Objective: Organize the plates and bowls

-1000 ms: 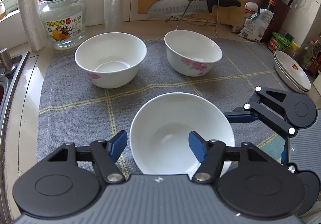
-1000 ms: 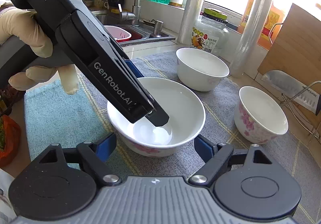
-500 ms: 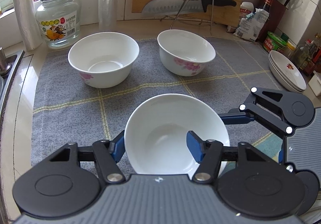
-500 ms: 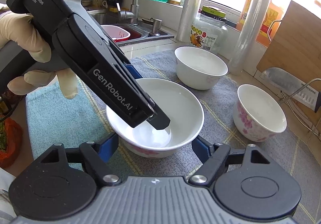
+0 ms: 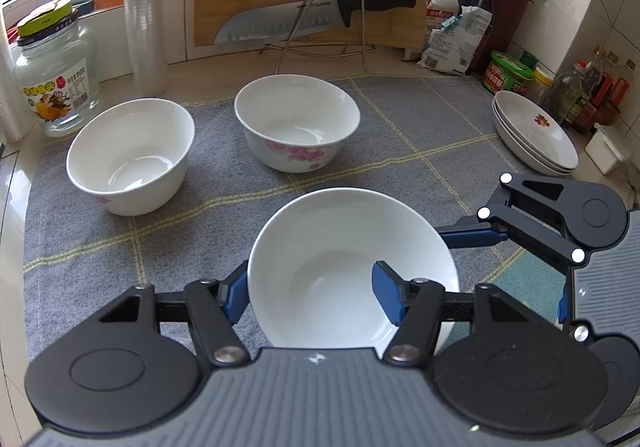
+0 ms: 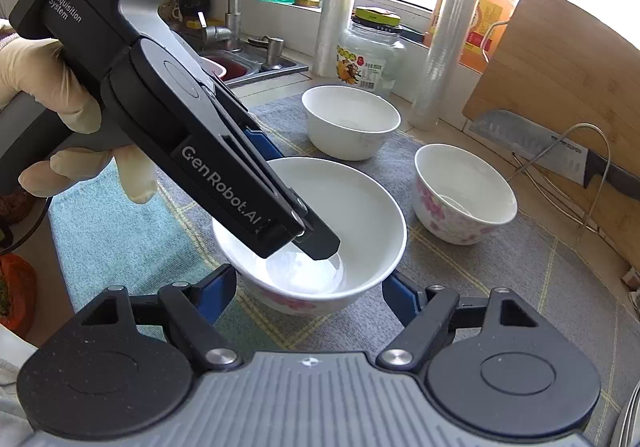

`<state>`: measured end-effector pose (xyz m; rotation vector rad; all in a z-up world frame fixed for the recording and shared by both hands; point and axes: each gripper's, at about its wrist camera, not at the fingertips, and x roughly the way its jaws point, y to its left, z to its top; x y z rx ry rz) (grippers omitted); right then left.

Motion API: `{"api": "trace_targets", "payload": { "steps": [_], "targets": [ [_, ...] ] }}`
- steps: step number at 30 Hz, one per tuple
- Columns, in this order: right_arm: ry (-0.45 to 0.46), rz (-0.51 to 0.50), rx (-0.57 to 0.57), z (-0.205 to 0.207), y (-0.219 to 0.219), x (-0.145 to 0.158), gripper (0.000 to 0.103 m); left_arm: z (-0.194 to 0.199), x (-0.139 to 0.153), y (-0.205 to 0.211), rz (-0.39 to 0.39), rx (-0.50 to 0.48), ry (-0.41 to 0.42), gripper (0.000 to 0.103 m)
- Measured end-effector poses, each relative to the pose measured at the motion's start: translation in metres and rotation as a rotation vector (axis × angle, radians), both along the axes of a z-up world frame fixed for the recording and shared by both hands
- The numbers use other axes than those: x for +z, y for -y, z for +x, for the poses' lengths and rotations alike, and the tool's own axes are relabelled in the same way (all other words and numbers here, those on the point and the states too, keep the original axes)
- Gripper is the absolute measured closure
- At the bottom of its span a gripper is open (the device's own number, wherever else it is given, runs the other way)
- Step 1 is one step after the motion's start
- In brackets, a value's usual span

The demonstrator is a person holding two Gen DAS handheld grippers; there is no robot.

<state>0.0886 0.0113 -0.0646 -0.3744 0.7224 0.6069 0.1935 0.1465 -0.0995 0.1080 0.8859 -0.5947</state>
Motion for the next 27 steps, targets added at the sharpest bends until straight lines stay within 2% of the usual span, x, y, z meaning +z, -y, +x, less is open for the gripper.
{"api": "trace_targets", "payload": {
  "steps": [18,27],
  "targets": [
    [-0.004,-0.020,-0.221,-0.017,0.083,0.004,0.019,0.007,0.002,0.099,-0.011,-0.216,0.020,0.041],
    [-0.024,-0.014,-0.256,-0.010,0.102,-0.003,0.019,0.012,-0.004,0.122,0.009,-0.250,0.020,0.041]
  ]
}}
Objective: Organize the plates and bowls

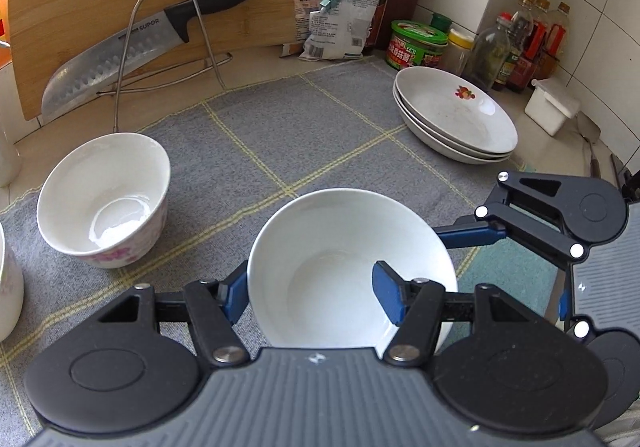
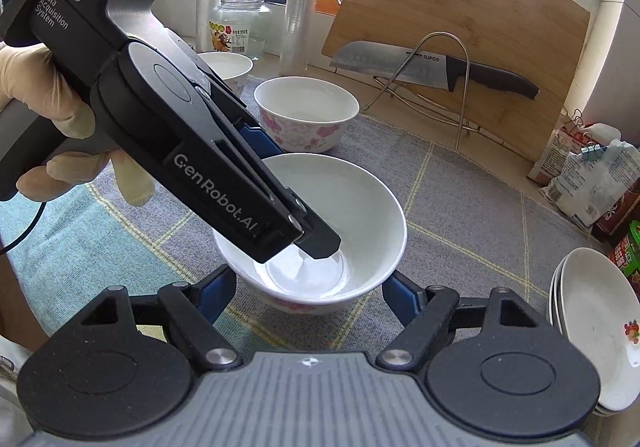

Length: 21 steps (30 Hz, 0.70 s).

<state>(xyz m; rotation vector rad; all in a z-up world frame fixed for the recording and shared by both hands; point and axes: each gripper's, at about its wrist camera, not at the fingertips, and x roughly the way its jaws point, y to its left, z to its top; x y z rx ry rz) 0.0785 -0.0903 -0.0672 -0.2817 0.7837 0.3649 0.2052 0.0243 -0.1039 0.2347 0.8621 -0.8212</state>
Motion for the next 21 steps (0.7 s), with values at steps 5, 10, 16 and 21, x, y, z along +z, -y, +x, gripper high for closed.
{"api": "trace_targets", "payload": {
  "steps": [5,10,16,21],
  "targets": [
    [-0.015,0.005,-0.004,0.0033,0.0025,-0.0044,0.019,0.0025,-0.0028,0.0030,0.005,0.001,-0.012,0.041],
    [-0.027,0.011,-0.004,0.0054,0.0029,-0.0068,0.019,0.0037,-0.0049,0.0038,0.010,0.004,-0.019,0.041],
    [-0.041,0.027,-0.008,0.0071,0.0035,-0.0084,0.019,0.0055,-0.0079,0.0024,0.000,0.013,-0.034,0.036],
    [-0.022,0.048,-0.005,0.0032,0.0042,-0.0047,0.003,0.0020,-0.0022,-0.0054,-0.024,0.035,0.002,0.015]
  ]
}}
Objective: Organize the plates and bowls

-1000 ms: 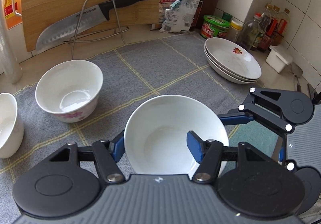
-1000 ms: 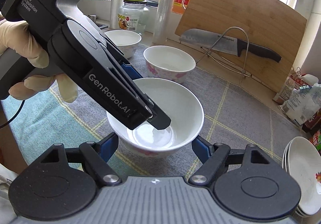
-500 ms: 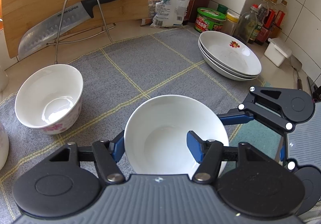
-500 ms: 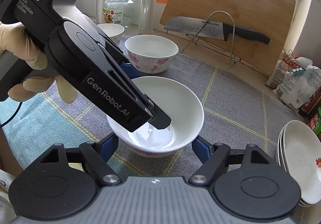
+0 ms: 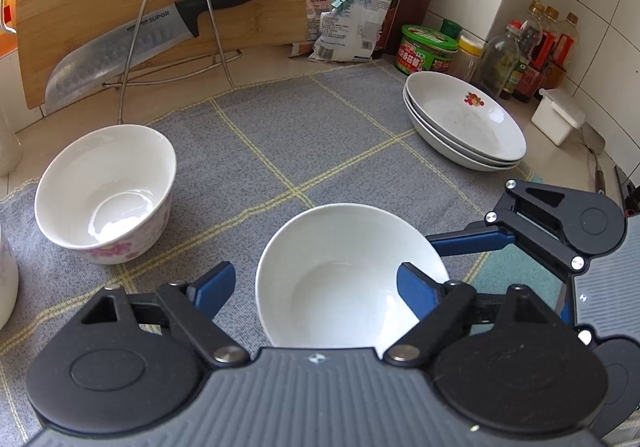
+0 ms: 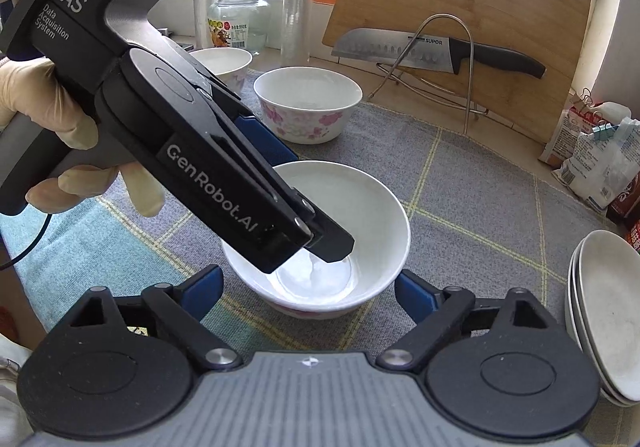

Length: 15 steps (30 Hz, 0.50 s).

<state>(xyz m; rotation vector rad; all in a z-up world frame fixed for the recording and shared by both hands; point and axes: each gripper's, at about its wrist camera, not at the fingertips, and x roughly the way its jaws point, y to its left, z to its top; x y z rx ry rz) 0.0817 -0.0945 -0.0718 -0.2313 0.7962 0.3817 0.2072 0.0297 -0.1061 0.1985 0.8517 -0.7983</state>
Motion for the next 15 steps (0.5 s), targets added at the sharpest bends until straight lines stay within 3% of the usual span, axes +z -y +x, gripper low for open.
{"api": "trace_targets", "payload": {
  "steps": [8,15],
  "targets": [
    [0.048,-0.029,0.013,-0.003,-0.006,0.011,0.000,-0.006,0.010,-0.014,-0.023,0.034,0.041,0.010],
    [0.064,-0.035,0.022,-0.004,-0.011,0.016,0.000,-0.016,0.021,-0.030,-0.037,0.085,0.126,0.009]
  ]
}}
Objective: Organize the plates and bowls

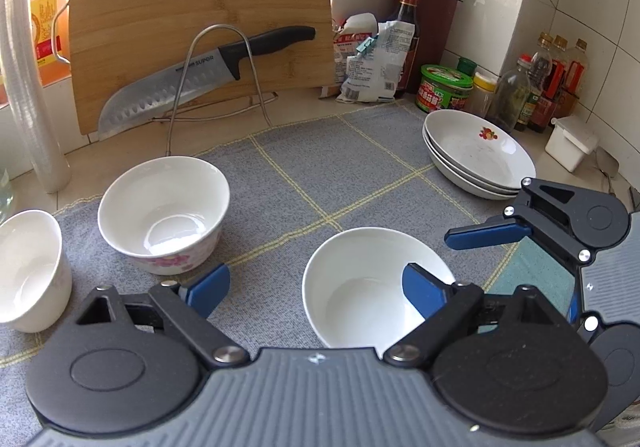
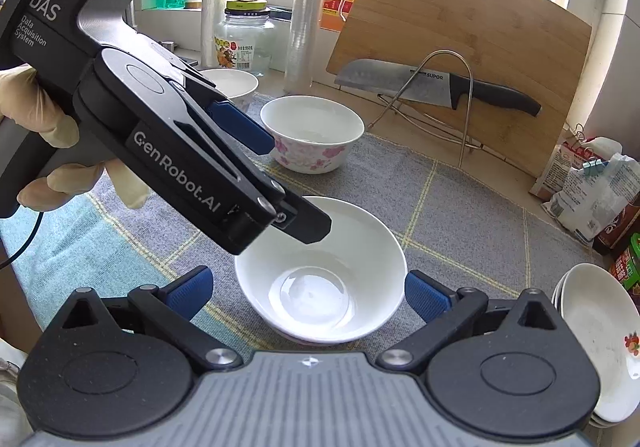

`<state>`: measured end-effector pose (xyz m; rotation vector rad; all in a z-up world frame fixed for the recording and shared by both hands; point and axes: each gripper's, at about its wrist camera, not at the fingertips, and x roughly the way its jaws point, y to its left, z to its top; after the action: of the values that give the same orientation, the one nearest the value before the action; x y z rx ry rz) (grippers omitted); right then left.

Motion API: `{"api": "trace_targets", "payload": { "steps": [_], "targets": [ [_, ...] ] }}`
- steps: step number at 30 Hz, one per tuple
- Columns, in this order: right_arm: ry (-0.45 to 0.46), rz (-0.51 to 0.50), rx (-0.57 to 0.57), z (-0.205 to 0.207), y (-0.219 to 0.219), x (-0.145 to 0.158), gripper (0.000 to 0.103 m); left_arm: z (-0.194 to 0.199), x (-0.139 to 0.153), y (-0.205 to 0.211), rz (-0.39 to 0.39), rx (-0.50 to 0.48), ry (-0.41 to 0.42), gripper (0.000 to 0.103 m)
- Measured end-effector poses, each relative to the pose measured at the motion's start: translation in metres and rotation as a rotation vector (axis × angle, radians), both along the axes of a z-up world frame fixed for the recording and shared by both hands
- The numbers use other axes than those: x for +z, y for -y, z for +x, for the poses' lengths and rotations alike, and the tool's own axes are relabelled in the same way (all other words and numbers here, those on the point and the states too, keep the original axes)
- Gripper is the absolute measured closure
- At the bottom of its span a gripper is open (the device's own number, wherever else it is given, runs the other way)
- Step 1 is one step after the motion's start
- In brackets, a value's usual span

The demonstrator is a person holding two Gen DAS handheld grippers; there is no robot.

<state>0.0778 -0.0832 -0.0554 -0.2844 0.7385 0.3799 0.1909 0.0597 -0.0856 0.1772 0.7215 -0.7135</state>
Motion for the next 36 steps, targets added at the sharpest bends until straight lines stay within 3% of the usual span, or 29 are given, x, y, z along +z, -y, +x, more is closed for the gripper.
{"api": "trace_targets", "payload": {
  "steps": [7,18,27,36],
  "targets": [
    [0.005,0.003,-0.005,0.002,-0.001,0.006,0.000,-0.008,0.005,-0.018,0.022,0.094,0.102,0.006],
    [-0.007,0.041,-0.020,0.021,0.007,0.025,0.000,0.004,-0.011,-0.047,0.100,0.275,0.165,0.006],
    [-0.057,0.113,-0.005,0.070,0.011,0.036,0.000,0.028,-0.022,-0.047,0.100,0.301,0.192,0.006],
    [-0.150,0.155,0.013,0.129,0.008,0.028,0.000,0.050,-0.036,-0.036,0.113,0.293,0.183,0.006]
  ]
}}
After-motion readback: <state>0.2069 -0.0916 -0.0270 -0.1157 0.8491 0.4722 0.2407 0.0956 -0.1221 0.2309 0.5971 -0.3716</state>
